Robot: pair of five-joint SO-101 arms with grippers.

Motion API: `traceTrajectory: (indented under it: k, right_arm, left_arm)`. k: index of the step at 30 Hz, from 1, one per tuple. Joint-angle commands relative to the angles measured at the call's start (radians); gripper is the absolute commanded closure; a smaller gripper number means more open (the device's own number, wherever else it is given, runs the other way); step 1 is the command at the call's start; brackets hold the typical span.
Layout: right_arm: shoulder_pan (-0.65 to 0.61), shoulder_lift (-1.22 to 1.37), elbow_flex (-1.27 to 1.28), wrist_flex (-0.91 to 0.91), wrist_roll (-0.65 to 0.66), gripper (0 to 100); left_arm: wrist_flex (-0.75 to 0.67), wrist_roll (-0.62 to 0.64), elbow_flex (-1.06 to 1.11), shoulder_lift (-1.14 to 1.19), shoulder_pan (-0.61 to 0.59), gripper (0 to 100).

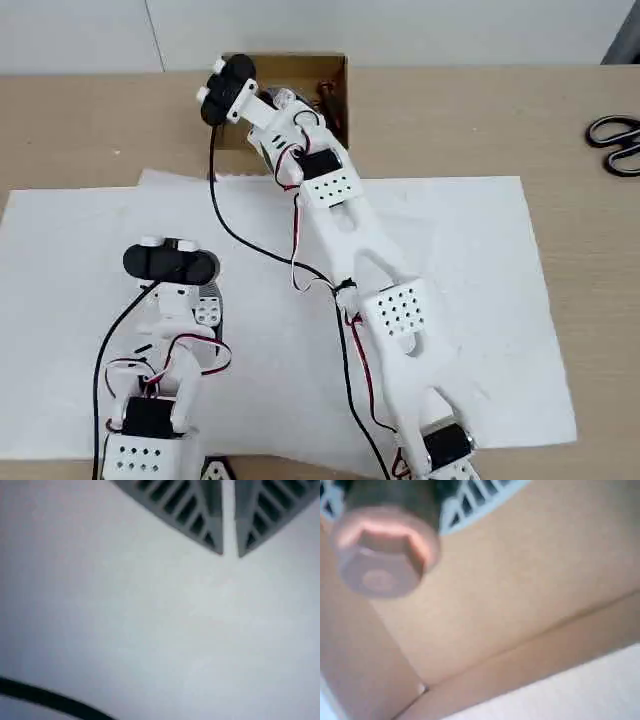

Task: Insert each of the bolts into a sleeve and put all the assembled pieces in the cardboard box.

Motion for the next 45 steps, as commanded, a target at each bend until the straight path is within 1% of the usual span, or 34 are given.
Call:
traceTrajectory:
  k: [1,3,6,8,17,21,23,25,28,30,33,35,41,45]
  right_arm:
    - [-0.005,-0.031,-0.104,0.054,0.005,98.4]
    - [-0.005,-0.036,-0.110,0.084,0.005,94.6]
    - [-0.007,-0.039,-0.114,0.131,0.005,86.4]
    - [-0.008,-0.039,-0.130,0.153,0.005,83.8]
    - [-0.008,-0.038,-0.269,0.282,0.003,84.0]
    - [-0.008,-0.038,-0.367,0.406,0.003,84.0]
    - [-0.008,-0.038,-0.439,0.501,0.003,84.2]
    - [-0.008,-0.038,-0.520,0.608,0.003,87.5]
    - [-0.001,-0.041,-0.578,0.768,0.003,99.4]
    - [0.012,-0.067,-0.577,0.845,0.003,98.2]
    - [0.019,-0.142,-0.575,0.918,0.002,99.6]
    - [0.019,-0.179,-0.575,0.960,-0.038,99.5]
    - [0.035,-0.303,-0.575,1.147,-0.218,99.6]
    - [0.081,-0.380,-0.574,1.164,-0.315,99.6]
  left_arm:
    - [-0.023,0.000,-0.004,-0.012,-0.002,100]
    - [-0.023,0.000,-0.004,-0.012,-0.002,100]
    - [-0.023,0.000,-0.004,-0.012,-0.002,100]
    - [-0.023,0.000,-0.004,-0.012,-0.002,100]
    - [-0.023,0.000,-0.004,-0.012,-0.002,100]
    - [-0.023,-0.003,-0.004,-0.012,0.003,100]
    - [-0.023,-0.003,-0.004,-0.012,0.003,100]
    - [-0.023,-0.005,-0.004,-0.012,0.005,100]
    - [-0.023,-0.005,-0.002,-0.012,0.002,100]
    - [-0.023,-0.003,-0.002,-0.012,0.000,100]
    - [-0.023,-0.002,-0.002,-0.012,-0.002,100]
    - [-0.023,0.000,-0.002,-0.012,-0.003,100]
    - [-0.023,-0.003,-0.001,-0.012,-0.003,100]
    - [-0.023,-0.005,-0.001,-0.012,-0.003,100]
